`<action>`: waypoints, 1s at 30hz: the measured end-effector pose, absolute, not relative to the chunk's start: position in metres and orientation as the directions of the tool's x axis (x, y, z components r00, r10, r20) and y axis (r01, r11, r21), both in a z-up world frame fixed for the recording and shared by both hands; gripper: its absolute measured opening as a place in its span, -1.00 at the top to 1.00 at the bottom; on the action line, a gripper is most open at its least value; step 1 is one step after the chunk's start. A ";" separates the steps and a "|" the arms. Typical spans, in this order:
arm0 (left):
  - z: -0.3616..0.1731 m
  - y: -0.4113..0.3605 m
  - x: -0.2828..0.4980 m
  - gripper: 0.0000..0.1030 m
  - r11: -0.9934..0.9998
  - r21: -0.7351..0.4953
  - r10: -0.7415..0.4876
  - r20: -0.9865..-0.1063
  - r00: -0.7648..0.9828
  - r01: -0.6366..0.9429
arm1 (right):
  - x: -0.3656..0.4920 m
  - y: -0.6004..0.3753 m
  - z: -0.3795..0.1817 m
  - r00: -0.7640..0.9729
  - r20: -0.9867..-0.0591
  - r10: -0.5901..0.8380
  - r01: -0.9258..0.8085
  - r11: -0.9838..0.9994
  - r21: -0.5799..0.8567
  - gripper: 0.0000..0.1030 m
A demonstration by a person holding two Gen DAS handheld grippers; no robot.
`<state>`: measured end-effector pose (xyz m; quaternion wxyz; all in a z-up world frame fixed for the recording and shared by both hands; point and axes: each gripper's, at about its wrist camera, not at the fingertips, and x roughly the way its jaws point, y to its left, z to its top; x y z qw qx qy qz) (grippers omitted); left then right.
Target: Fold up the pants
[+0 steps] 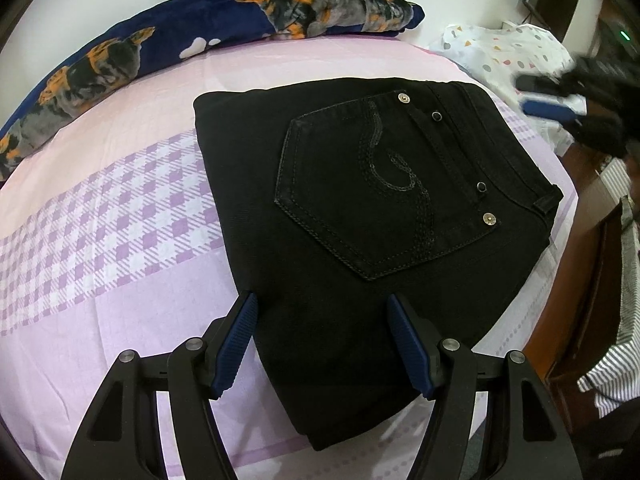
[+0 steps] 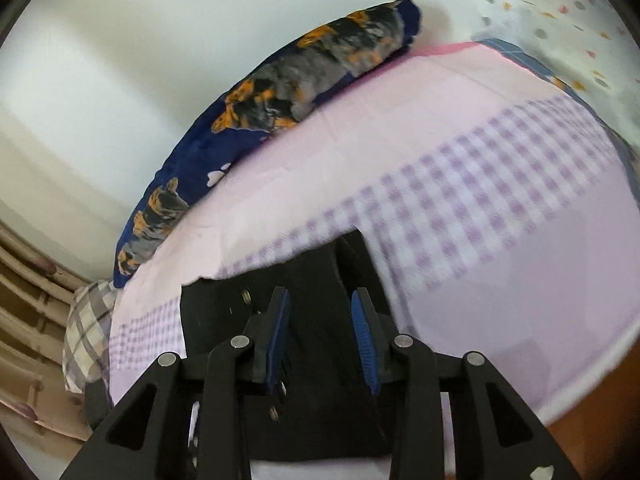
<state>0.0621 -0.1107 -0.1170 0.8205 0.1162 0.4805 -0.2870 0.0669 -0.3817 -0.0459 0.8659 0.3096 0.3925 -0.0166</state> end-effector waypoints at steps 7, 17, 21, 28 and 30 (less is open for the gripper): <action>-0.117 -0.109 0.064 -0.31 0.809 -0.083 -0.355 -0.859 0.370 0.582 | 0.106 -0.379 -0.085 0.593 -0.775 0.218 0.332 0.811 0.482 0.45; -0.098 -0.078 0.076 -0.31 0.830 -0.155 -0.406 -0.826 0.391 0.536 | 0.057 -0.367 -0.099 0.532 -0.812 0.242 0.329 0.824 0.461 0.38; -0.101 -0.059 0.082 -0.31 0.854 -0.158 -0.380 -0.841 0.385 0.496 | 0.035 -0.362 -0.103 0.539 -0.800 0.263 0.330 0.808 0.488 0.35; -0.115 -0.051 0.071 -0.31 0.858 -0.146 -0.350 -0.868 0.352 0.493 | 0.026 -0.358 -0.104 0.551 -0.790 0.269 0.328 0.801 0.502 0.32; -0.117 -0.051 0.069 -0.31 0.859 -0.144 -0.347 -0.869 0.352 0.492 | 0.025 -0.358 -0.105 0.553 -0.789 0.269 0.323 0.804 0.500 0.32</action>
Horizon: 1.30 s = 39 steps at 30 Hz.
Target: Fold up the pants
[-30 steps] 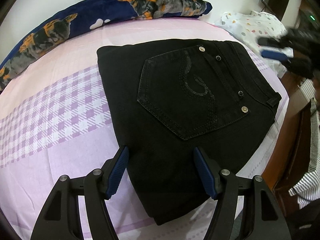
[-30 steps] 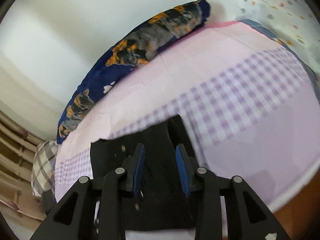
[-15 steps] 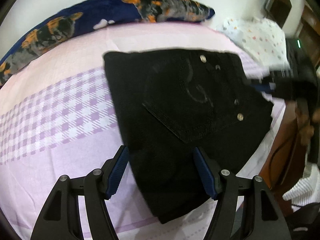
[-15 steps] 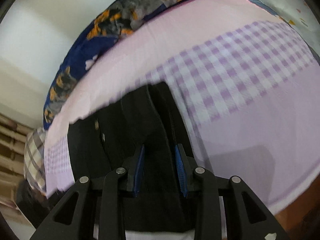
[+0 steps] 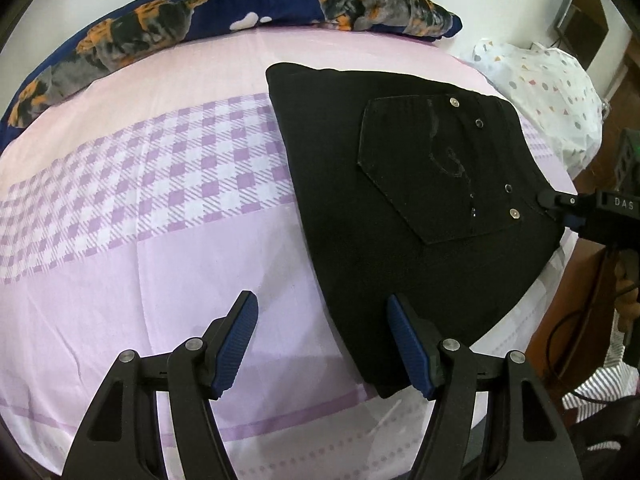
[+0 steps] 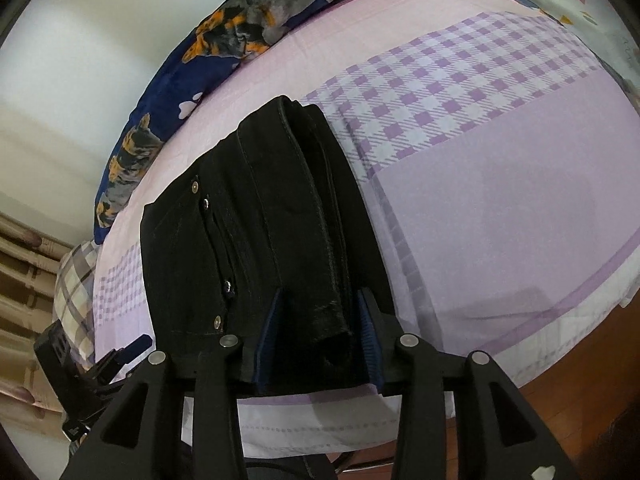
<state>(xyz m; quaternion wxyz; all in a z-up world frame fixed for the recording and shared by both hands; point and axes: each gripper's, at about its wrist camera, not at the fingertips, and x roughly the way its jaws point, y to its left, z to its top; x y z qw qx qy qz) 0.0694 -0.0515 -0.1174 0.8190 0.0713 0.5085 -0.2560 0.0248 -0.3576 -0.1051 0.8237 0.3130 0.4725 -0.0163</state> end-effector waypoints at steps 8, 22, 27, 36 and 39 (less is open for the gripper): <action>-0.112 -0.050 0.074 -0.31 0.855 -0.182 -0.376 -0.863 0.338 0.485 | 0.027 -0.359 -0.104 0.545 -0.791 0.278 0.320 0.803 0.502 0.22; -0.108 -0.042 0.125 -0.32 0.827 -0.431 -0.532 -0.808 0.253 0.362 | 0.055 -0.393 -0.095 0.571 -0.735 0.365 0.211 0.800 0.561 -0.27; -0.111 -0.047 0.132 -0.31 0.829 -0.442 -0.531 -0.815 0.233 0.343 | 0.064 -0.406 -0.105 0.537 -0.728 0.426 0.175 0.788 0.590 -0.29; -0.113 -0.064 0.143 -0.31 0.833 -0.432 -0.521 -0.823 0.225 0.346 | 0.073 -0.412 -0.116 0.502 -0.687 0.525 0.085 0.761 0.643 -0.34; -0.114 -0.069 0.146 -0.31 0.830 -0.436 -0.525 -0.822 0.222 0.348 | 0.079 -0.409 -0.116 0.479 -0.678 0.558 0.035 0.760 0.649 -0.37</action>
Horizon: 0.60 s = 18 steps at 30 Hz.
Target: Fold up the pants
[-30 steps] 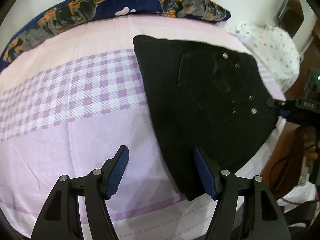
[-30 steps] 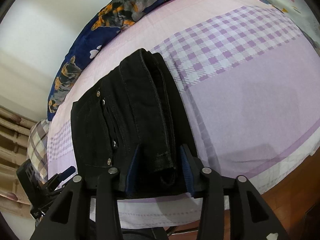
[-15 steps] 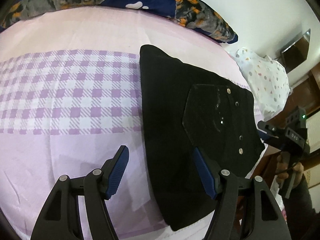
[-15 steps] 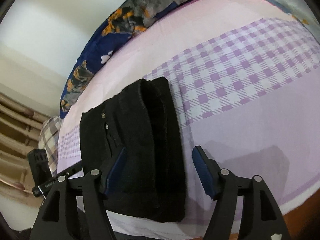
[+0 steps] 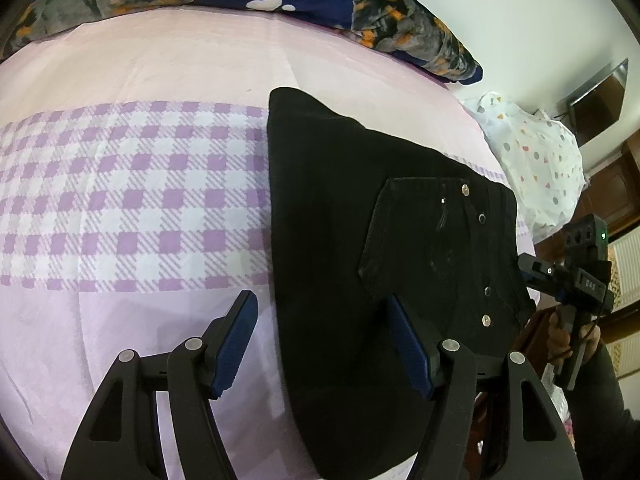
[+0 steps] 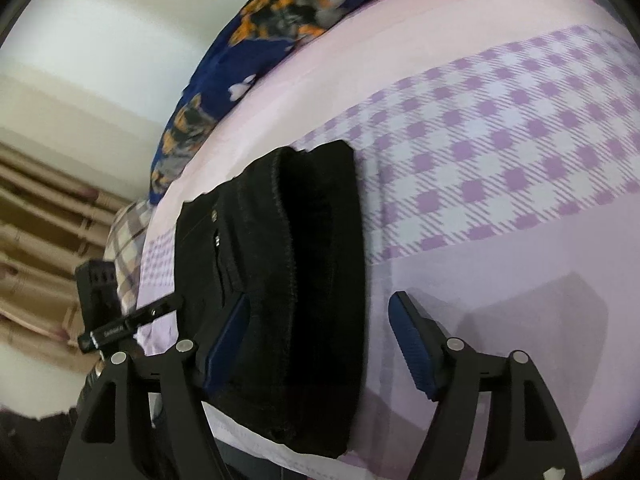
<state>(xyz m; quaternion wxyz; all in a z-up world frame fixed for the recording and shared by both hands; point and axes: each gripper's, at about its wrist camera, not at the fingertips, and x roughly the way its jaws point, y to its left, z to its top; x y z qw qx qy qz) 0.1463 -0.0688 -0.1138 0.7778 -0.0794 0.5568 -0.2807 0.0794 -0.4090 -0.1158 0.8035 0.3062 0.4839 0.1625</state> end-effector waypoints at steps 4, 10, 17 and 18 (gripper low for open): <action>-0.114 -0.074 0.149 -0.32 0.820 -0.444 -0.537 -0.815 0.218 0.361 | 0.091 -0.404 -0.119 0.436 -0.647 0.626 -0.029 0.728 0.685 -0.37; -0.114 -0.084 0.158 -0.53 0.795 -0.478 -0.575 -0.791 0.209 0.374 | 0.105 -0.401 -0.122 0.396 -0.604 0.692 -0.091 0.684 0.724 -0.38; -0.115 -0.087 0.161 -0.42 0.781 -0.493 -0.593 -0.778 0.210 0.383 | 0.115 -0.398 -0.133 0.398 -0.556 0.730 -0.057 0.624 0.779 0.30; -0.115 -0.087 0.161 -0.21 0.788 -0.486 -0.585 -0.781 0.217 0.377 | 0.115 -0.398 -0.135 0.409 -0.551 0.728 -0.044 0.618 0.785 0.32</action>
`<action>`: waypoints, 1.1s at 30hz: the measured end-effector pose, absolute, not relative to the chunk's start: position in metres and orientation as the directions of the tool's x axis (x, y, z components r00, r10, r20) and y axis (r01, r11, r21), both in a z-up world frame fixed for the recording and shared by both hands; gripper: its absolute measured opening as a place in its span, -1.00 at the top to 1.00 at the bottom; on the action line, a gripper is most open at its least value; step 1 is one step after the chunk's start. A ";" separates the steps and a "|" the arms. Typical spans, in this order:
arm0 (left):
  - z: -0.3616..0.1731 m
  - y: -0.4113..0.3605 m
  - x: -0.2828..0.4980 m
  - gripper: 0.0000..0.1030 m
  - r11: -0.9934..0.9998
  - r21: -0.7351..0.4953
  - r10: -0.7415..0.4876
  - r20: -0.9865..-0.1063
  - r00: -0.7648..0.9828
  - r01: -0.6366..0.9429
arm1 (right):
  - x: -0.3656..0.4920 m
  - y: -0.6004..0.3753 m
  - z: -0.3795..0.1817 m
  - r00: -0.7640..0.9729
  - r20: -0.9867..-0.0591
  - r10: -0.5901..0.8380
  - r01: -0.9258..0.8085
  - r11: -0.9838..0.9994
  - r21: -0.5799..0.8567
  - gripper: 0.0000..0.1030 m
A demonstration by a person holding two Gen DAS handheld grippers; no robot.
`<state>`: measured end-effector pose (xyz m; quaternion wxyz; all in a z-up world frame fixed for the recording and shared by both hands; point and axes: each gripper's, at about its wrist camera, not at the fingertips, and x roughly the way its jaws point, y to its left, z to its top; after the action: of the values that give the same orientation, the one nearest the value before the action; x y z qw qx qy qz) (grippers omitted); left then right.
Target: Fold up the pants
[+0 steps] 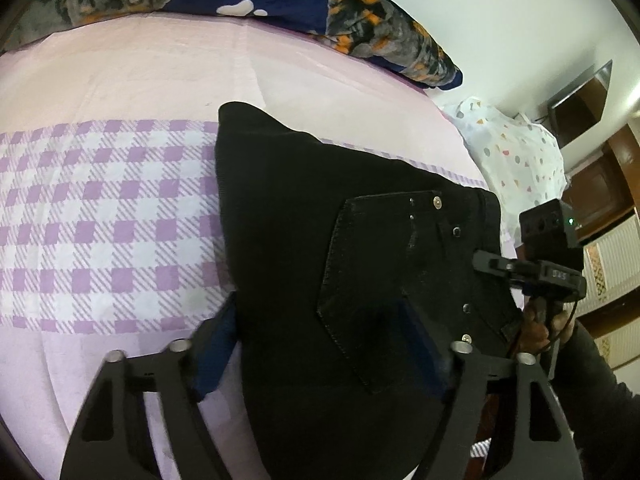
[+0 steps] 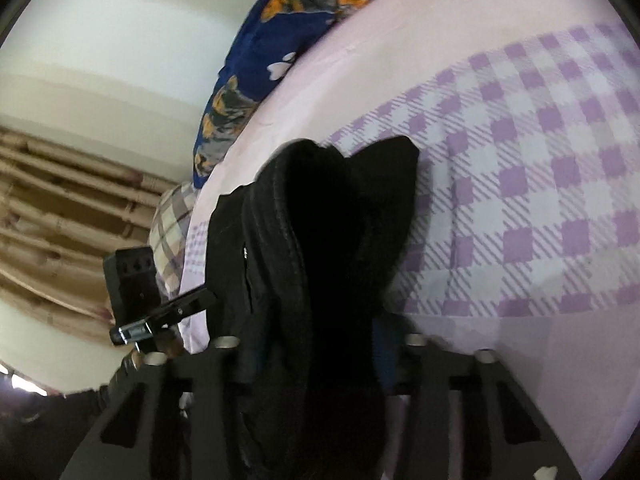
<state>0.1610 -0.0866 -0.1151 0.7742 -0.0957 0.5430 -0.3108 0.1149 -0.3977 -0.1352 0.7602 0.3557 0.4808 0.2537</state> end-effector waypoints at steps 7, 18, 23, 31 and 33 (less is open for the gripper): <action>-0.111 -0.079 0.156 0.51 0.777 -0.516 -0.611 -0.756 0.235 0.360 | 0.102 -0.386 -0.121 0.499 -0.543 0.676 0.040 0.607 0.793 0.49; -0.090 -0.053 0.146 0.59 0.769 -0.549 -0.634 -0.723 0.276 0.329 | 0.101 -0.348 -0.073 0.546 -0.500 0.672 0.062 0.563 0.824 0.52; -0.076 -0.024 0.153 0.59 0.795 -0.530 -0.605 -0.723 0.332 0.296 | 0.118 -0.323 -0.070 0.525 -0.481 0.702 0.040 0.544 0.838 0.52; -0.058 0.026 0.178 0.59 0.847 -0.477 -0.532 -0.741 0.410 0.235 | 0.172 -0.275 -0.078 0.481 -0.451 0.752 0.000 0.515 0.857 0.53; -0.057 0.037 0.187 0.59 0.854 -0.474 -0.519 -0.742 0.424 0.215 | 0.188 -0.264 -0.081 0.469 -0.455 0.757 0.001 0.515 0.857 0.53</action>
<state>0.1873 0.0373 -0.0567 0.8294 -0.1553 0.4888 -0.2214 0.1883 -0.2638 -0.0807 0.7458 0.4225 0.4485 0.2533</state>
